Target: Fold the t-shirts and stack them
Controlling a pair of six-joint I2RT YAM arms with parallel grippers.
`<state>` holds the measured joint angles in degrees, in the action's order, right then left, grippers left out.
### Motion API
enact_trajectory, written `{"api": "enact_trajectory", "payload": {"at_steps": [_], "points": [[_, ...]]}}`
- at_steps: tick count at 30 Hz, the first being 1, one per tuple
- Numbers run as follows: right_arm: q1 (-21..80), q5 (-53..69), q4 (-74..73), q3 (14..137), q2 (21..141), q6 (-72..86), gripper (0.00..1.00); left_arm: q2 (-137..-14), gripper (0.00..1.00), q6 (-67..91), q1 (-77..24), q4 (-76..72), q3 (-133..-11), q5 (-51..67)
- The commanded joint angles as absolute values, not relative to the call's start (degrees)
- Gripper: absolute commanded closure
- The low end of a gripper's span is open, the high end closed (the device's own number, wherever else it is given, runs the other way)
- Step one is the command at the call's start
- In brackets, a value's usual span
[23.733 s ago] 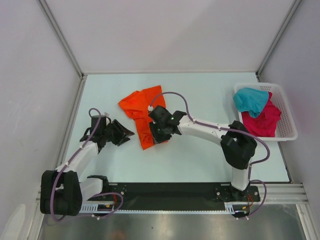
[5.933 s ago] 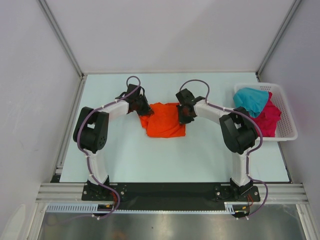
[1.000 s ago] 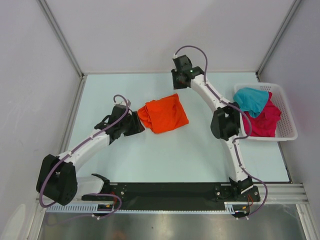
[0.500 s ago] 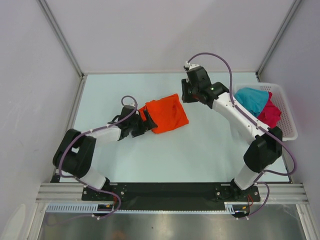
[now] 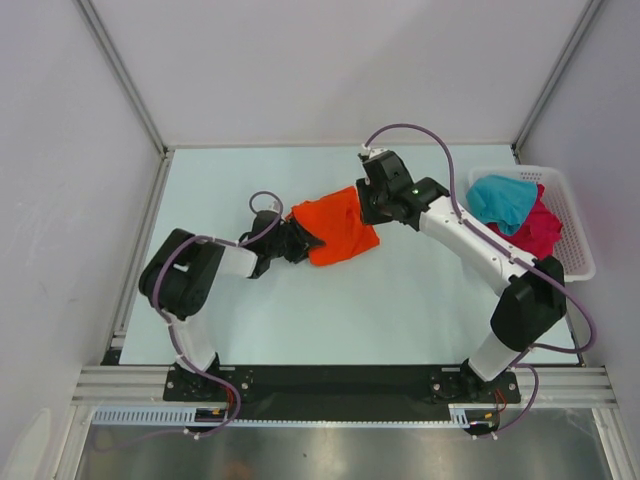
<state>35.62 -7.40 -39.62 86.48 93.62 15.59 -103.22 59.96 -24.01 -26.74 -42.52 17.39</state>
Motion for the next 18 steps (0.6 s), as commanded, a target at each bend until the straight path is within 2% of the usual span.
{"api": "enact_trajectory", "payload": {"at_steps": [1,2,8,18], "points": [[35.8,-9.1,-41.0,88.1,90.8,16.0,0.7,-109.4,0.97,65.2,-24.4,-31.5,-44.8,21.4],[35.8,-9.3,-41.2,88.2,90.6,16.0,0.7,-110.6,1.0,65.6,-24.3,-30.9,-45.4,21.5],[35.9,-9.9,-43.9,88.5,87.1,16.0,0.7,-110.5,1.0,65.7,-18.1,-24.6,-48.0,21.3],[38.4,-9.1,-44.6,87.7,83.9,17.4,0.7,-100.6,1.0,58.1,4.5,-6.9,-49.8,19.1]]}}
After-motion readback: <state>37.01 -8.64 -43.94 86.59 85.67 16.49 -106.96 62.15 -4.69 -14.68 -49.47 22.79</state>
